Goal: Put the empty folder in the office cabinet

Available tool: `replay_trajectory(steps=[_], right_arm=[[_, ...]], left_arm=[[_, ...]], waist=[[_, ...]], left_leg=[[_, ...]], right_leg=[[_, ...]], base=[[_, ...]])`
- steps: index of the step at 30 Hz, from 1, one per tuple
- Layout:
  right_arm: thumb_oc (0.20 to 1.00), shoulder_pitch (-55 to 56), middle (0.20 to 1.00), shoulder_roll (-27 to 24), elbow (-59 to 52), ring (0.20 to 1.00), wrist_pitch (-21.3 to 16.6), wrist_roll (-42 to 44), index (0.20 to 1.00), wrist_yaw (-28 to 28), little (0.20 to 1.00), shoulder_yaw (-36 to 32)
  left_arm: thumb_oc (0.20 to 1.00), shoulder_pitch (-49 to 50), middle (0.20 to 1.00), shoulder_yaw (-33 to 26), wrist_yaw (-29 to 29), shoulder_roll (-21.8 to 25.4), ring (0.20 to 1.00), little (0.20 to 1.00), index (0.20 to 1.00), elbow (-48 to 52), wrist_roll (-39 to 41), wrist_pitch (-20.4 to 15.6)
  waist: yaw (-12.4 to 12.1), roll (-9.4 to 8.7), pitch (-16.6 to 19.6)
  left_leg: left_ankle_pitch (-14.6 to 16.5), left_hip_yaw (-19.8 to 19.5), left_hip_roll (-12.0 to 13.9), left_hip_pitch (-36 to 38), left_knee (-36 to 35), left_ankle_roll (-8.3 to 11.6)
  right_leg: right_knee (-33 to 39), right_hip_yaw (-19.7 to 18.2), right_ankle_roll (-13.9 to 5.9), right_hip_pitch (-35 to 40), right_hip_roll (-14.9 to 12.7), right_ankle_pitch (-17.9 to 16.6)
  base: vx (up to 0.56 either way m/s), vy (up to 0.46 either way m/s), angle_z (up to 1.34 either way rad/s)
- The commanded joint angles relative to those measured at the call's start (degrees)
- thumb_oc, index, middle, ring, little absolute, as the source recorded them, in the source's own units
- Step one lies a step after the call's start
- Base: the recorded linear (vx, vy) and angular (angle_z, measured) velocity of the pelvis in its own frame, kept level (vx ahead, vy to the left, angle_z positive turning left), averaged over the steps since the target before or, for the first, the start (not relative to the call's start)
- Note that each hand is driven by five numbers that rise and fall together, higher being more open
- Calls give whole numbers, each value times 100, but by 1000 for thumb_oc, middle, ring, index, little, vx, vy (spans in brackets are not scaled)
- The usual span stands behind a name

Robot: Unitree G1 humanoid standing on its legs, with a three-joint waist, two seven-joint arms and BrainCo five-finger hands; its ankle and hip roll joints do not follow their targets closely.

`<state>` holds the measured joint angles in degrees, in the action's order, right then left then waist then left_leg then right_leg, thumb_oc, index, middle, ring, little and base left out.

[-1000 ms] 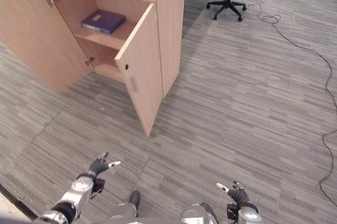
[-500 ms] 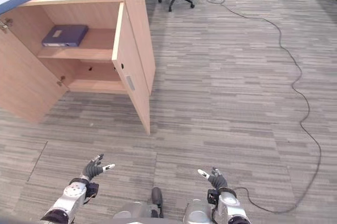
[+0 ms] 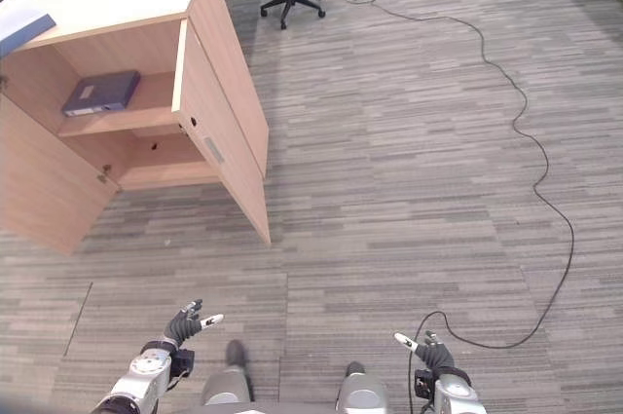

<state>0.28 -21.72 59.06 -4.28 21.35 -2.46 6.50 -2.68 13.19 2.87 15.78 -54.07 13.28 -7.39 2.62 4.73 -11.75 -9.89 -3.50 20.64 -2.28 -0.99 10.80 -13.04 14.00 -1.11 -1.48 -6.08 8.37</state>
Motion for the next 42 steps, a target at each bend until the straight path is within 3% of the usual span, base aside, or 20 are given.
replay_trajectory(steps=[1,4,7,8,9,10,11,13,17,21,22,23,25,30,34,35,36,38,39,42], right_arm=[[1000,-102,1000,65,-86,1000,-74,-110,1000,37,1000,45],[1000,-177,1000,30,-47,1000,-50,-141,1000,58,1000,13],[1000,-91,1000,81,30,1000,-21,-74,1000,65,1000,-240],[1000,-33,1000,106,54,1000,-8,-56,1000,54,1000,-353],[1000,0,1000,188,113,1000,-36,74,1000,-15,1000,-501],[1000,0,1000,192,114,1000,-37,74,1000,-16,1000,-503],[1000,-65,1000,240,95,1000,-41,187,1000,-49,1000,-537],[1000,-108,1000,353,-46,1000,-81,319,1000,-63,1000,-523],[1000,-166,1000,505,-72,1000,-117,456,1000,-80,1000,-465],[1000,-159,1000,619,-62,1000,-171,317,1000,-130,1000,-237],[1000,-158,1000,619,-62,1000,-172,317,1000,-130,1000,-236],[1000,-39,1000,577,-51,1000,-206,336,1000,-137,1000,-250],[1000,37,1000,549,-21,1000,-228,468,1000,-152,1000,-310],[1000,104,1000,533,128,1000,-225,472,1000,-102,1000,-257],[1000,94,1000,451,110,1000,-178,350,1000,-50,1000,-184],[1000,64,1000,407,108,1000,-173,295,1000,-41,1000,-115],[1000,31,1000,374,111,1000,-150,259,1000,-31,1000,-126],[1000,35,1000,349,93,1000,-123,263,1000,-39,1000,-162],[1000,96,1000,287,57,1000,-88,308,1000,-21,1000,-276],[1000,161,1000,246,47,1000,-63,317,1000,-11,1000,-281]], left_arm=[[1000,-70,1000,-267,137,278,1000,1000,1000,215,296,-255],[1000,-107,1000,-269,131,367,1000,1000,1000,202,303,-277],[1000,-177,1000,-198,84,385,1000,1000,1000,158,209,-285],[1000,-171,1000,-158,64,382,1000,1000,1000,135,133,-271],[1000,-173,1000,-88,49,392,1000,1000,1000,104,31,-247],[1000,-174,1000,-85,49,396,1000,1000,1000,104,30,-246],[1000,-189,1000,-69,66,425,1000,1000,1000,104,11,-237],[1000,-150,1000,6,29,560,1000,1000,1000,164,-115,-238],[1000,1,1000,-74,-20,561,1000,1000,1000,141,-158,-196],[1000,-9,1000,-183,4,448,1000,1000,1000,18,-121,-149],[1000,-8,1000,-183,4,447,1000,1000,1000,17,-121,-150],[1000,-30,1000,-123,-22,361,1000,1000,1000,-8,-221,-147],[1000,-53,1000,-56,-6,251,1000,1000,1000,90,-202,-172],[1000,-103,1000,-14,-6,182,1000,1000,1000,126,-138,-239],[1000,-102,1000,-35,-59,185,1000,1000,1000,352,-8,-234],[1000,-94,1000,-84,-19,173,1000,1000,1000,372,60,-256],[1000,-117,1000,-146,38,155,1000,1000,1000,323,91,-259],[1000,-92,1000,-159,47,164,1000,1000,1000,368,91,-253],[1000,-18,1000,-201,63,178,1000,1000,1000,352,78,-242],[1000,11,1000,-178,97,178,1000,1000,1000,268,83,-247]], waist=[[-230,-183,-104],[-248,-216,-28],[-211,-259,105],[-205,-293,181],[-200,-406,231],[-216,-422,237],[-194,-482,158],[-204,-404,54],[-121,-329,-79],[-235,-380,-176],[-233,-380,-174],[-134,-371,-146],[-44,-355,-142],[-32,-330,-77],[36,-349,-153],[-23,-376,-219],[-3,-435,-234],[-7,-456,-242],[-7,-448,-50],[-75,-314,93]], left_leg=[[-109,-133,109,-92,217,141],[-200,-265,355,-58,256,310],[205,97,314,30,273,411],[424,116,177,42,273,411],[700,104,-175,74,226,286],[706,122,-192,72,234,275],[725,239,-350,160,142,171],[758,522,-516,344,-140,-5],[1087,899,-1047,847,-401,-254],[1138,1302,-1561,798,-401,-529],[1140,1301,-1560,798,-401,-528],[1110,1283,-1775,726,-401,-607],[1151,1199,-1916,737,-401,-619],[1152,1117,-1920,751,-401,-600],[1252,1356,-1687,406,813,-216],[1009,1296,-1583,153,1205,-59],[746,1395,-1012,-64,1347,88],[697,1558,-683,50,1161,98],[217,1673,-9,233,392,181],[-200,932,247,253,-157,358]], right_leg=[[-91,-998,-823,340,-893,249],[-459,-1174,-1090,199,-1208,309],[-241,-1103,-1301,399,-1529,90],[-69,-1054,-1379,530,-1675,-134],[32,-1135,-1389,466,-1890,-1072],[51,-1150,-1389,460,-1906,-1089],[-141,-1305,-1362,172,-2018,-1869],[-304,-1197,-1389,-197,-2109,-2364],[671,-347,-1294,-434,-1755,-2035],[721,1319,-1080,-503,-952,-1496],[709,1319,-1078,-507,-954,-1484],[603,746,-891,-334,-440,-1000],[709,-173,-773,-218,-97,-818],[1218,-188,-731,47,-220,-1050],[1698,-18,-668,428,-325,-1042],[1752,-45,-644,537,-367,-989],[1804,52,-719,641,-592,-959],[1795,81,-779,712,-696,-930],[1706,78,-986,724,-929,-920],[1488,-147,-1094,712,-1022,-740]], base=[[143,460,-11],[134,493,-11],[150,476,-10],[212,571,21],[142,414,42],[71,393,47],[-22,303,43],[-6,609,1],[98,457,-71],[-50,327,-30],[-60,332,-15],[-25,197,21],[7,165,50],[59,-38,35],[-10,-27,37],[-12,135,24],[28,213,2],[144,274,15],[254,384,14],[300,506,-7]])
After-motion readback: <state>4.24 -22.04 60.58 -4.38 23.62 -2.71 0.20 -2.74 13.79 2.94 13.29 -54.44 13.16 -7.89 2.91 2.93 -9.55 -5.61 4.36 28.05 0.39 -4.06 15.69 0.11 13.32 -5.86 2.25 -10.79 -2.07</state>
